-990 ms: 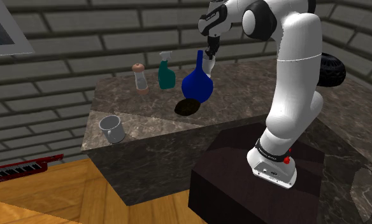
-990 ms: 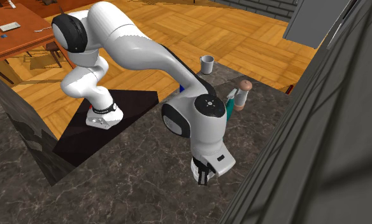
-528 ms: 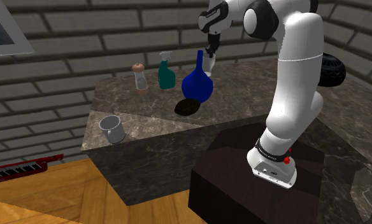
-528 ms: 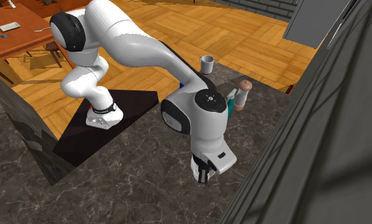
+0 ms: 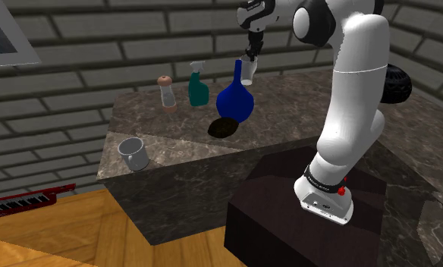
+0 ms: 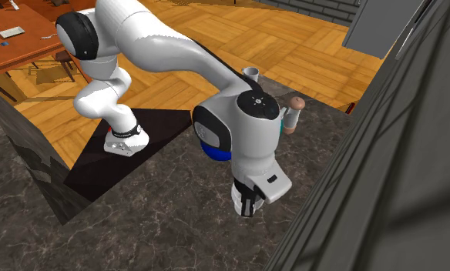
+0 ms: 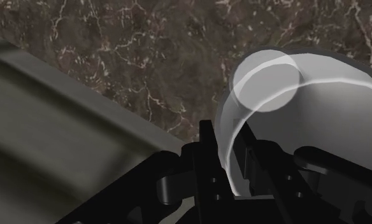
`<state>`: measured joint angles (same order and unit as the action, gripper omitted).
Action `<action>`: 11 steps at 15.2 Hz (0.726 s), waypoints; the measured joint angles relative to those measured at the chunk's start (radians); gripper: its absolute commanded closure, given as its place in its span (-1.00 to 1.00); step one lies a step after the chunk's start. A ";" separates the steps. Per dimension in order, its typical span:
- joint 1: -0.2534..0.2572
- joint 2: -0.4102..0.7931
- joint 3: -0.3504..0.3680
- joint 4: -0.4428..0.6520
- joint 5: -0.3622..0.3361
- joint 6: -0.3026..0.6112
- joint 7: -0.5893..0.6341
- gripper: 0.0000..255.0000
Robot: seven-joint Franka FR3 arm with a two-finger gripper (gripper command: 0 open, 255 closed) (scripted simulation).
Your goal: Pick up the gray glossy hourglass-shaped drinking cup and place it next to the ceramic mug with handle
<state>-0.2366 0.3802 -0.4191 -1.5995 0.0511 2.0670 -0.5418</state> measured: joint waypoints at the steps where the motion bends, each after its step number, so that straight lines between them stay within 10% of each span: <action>1: -0.001 0.001 0.000 0.016 0.000 -0.015 -0.001 1.00; 11: -0.004 -0.021 -0.006 0.118 -0.008 -0.137 -0.004 1.00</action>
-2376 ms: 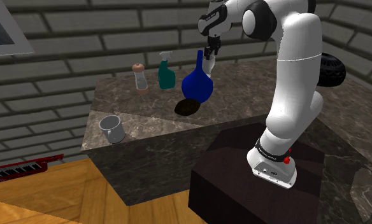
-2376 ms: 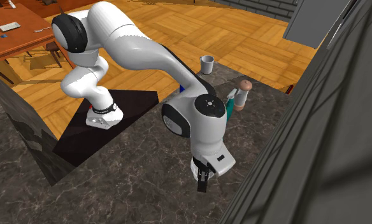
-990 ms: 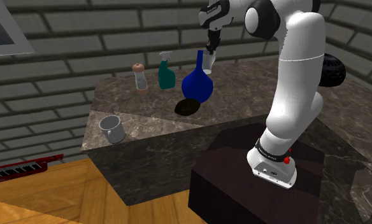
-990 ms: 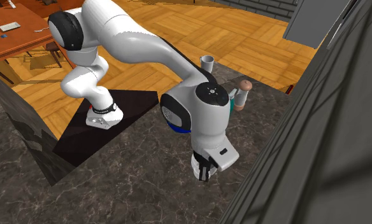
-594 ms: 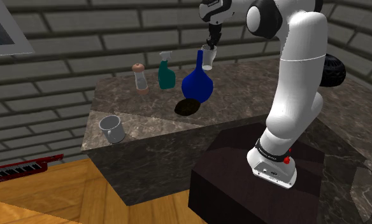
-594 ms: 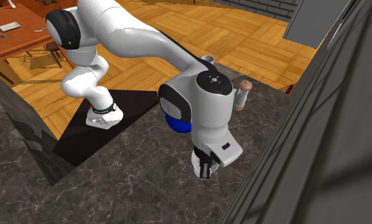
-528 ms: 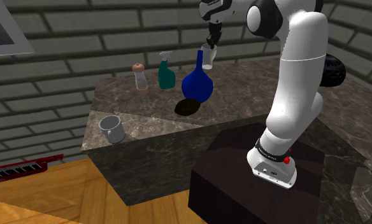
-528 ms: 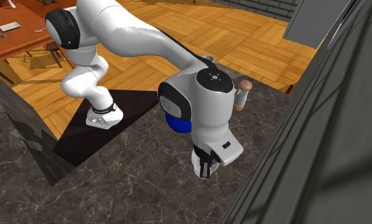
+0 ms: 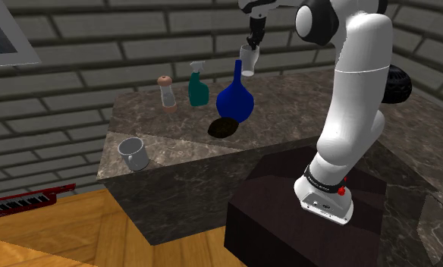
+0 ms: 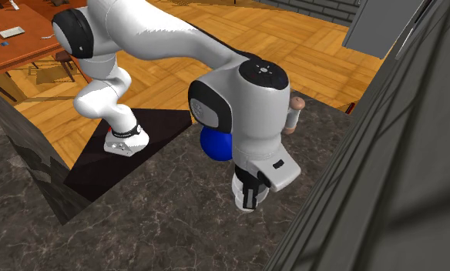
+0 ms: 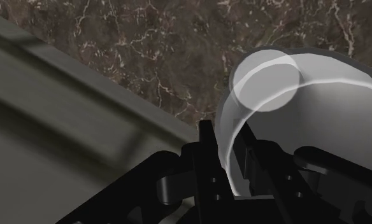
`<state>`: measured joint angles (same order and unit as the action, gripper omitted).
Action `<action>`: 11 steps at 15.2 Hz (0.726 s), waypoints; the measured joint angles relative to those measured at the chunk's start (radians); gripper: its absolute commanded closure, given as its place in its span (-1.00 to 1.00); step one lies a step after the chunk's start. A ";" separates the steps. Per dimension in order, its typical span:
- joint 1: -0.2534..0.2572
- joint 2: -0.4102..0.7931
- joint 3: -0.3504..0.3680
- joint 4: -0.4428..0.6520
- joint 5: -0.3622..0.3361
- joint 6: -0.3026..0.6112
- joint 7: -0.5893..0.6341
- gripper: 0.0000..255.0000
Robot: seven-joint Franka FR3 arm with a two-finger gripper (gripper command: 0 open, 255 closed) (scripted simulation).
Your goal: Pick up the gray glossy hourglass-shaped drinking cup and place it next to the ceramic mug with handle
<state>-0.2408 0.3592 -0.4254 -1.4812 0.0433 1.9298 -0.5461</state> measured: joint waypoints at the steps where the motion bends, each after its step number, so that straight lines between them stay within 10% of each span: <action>1: -0.002 -0.002 -0.001 0.012 0.000 -0.013 -0.002 1.00; 11: -0.014 0.010 -0.003 0.163 0.005 -0.152 -0.010 1.00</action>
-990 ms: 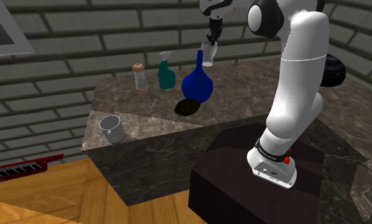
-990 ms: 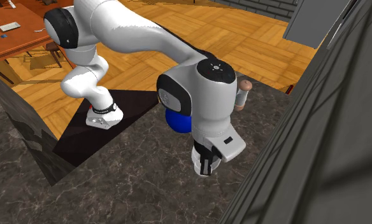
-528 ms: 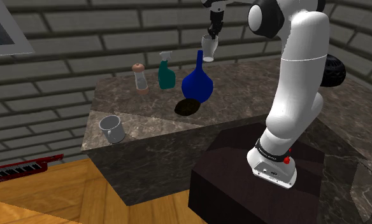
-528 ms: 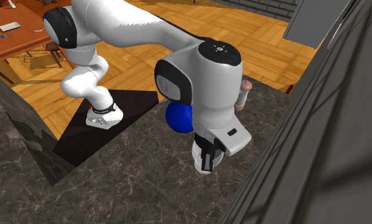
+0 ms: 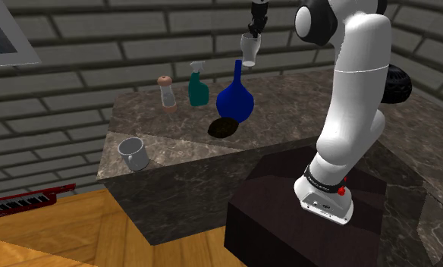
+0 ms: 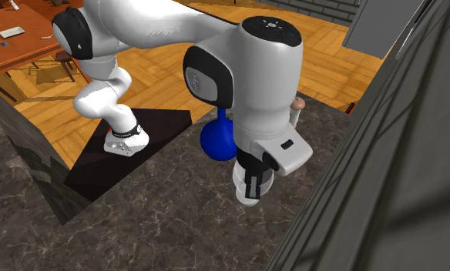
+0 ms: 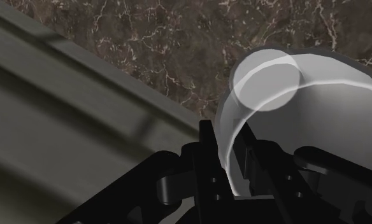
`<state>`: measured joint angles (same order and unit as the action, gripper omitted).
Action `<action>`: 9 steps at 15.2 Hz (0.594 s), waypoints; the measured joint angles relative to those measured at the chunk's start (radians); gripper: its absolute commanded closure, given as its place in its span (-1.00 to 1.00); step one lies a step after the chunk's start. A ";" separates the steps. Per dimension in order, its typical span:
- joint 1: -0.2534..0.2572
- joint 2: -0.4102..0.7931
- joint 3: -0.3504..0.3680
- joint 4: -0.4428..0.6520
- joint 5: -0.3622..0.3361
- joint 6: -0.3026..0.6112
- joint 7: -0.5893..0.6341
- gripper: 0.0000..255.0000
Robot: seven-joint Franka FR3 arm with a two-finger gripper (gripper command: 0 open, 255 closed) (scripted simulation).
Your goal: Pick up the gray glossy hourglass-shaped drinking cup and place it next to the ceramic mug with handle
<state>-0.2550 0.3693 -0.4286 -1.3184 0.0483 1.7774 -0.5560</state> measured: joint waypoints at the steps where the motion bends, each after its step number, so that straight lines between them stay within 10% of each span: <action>1: -0.003 0.003 0.000 0.021 0.001 -0.017 -0.002 1.00; 9: -0.011 0.018 0.000 0.141 0.007 -0.123 -0.002 1.00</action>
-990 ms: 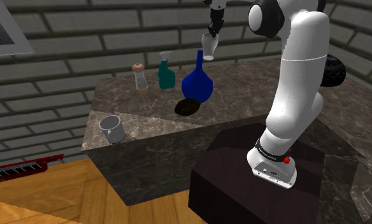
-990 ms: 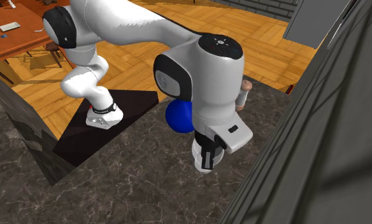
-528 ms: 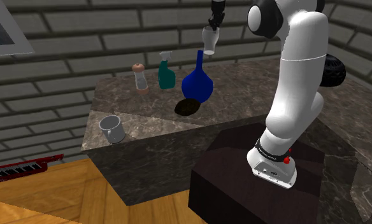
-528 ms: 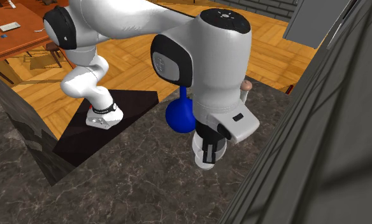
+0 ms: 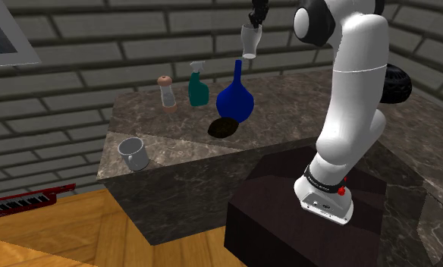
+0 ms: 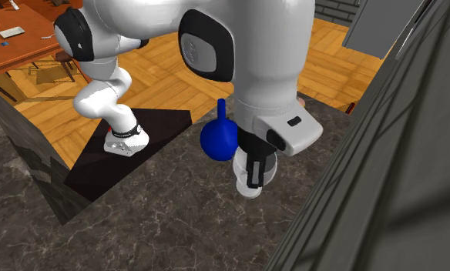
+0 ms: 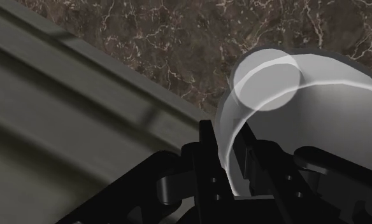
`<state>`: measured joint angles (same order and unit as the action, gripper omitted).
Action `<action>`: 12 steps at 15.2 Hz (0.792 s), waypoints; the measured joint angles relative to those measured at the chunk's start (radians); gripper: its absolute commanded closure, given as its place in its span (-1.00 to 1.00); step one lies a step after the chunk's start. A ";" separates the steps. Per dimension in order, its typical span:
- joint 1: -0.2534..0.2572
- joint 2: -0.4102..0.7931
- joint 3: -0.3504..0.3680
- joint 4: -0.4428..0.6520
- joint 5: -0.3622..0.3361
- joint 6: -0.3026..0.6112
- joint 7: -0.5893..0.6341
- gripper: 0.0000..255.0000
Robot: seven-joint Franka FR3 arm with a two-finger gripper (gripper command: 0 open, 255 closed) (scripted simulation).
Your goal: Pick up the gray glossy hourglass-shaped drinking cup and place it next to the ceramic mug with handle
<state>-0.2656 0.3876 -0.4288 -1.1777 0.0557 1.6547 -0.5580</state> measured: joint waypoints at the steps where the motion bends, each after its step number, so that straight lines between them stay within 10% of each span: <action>1: 0.018 -0.019 0.002 -0.024 -0.010 0.005 0.017 1.00; 12: 0.231 -0.237 0.074 -0.295 -0.135 0.048 0.279 1.00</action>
<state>-0.0349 0.1506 -0.3552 -1.4728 -0.0792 1.7022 -0.2789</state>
